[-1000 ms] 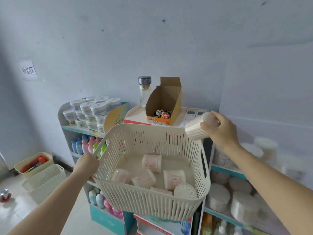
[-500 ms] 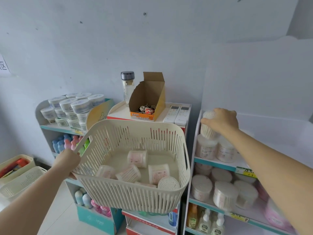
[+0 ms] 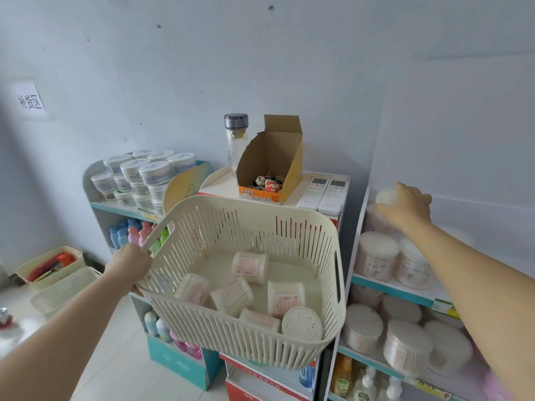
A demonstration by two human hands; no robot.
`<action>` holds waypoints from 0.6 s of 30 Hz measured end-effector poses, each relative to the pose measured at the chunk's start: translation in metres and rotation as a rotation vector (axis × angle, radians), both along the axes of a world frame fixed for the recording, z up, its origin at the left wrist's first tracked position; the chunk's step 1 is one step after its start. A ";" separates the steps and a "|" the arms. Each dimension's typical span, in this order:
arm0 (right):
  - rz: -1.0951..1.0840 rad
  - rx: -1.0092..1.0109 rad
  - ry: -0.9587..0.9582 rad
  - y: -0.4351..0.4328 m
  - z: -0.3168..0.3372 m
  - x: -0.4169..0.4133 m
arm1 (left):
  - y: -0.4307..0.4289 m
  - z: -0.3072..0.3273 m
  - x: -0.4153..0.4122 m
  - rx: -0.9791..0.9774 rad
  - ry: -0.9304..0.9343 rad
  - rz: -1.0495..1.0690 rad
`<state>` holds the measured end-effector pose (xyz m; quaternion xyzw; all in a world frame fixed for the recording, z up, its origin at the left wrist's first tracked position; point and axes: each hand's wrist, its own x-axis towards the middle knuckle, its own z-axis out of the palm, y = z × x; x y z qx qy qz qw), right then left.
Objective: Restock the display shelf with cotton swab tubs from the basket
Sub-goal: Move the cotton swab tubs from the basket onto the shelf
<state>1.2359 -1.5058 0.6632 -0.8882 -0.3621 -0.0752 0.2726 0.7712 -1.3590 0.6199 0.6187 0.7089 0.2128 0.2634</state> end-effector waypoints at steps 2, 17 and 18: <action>0.004 -0.047 0.002 0.005 -0.011 0.006 | 0.001 0.000 0.000 0.007 0.018 0.000; 0.100 -0.220 -0.111 0.016 -0.004 0.003 | 0.013 -0.009 0.001 0.043 0.043 0.006; 0.103 -0.239 -0.109 0.017 -0.004 0.005 | 0.014 -0.009 0.001 0.054 0.035 0.005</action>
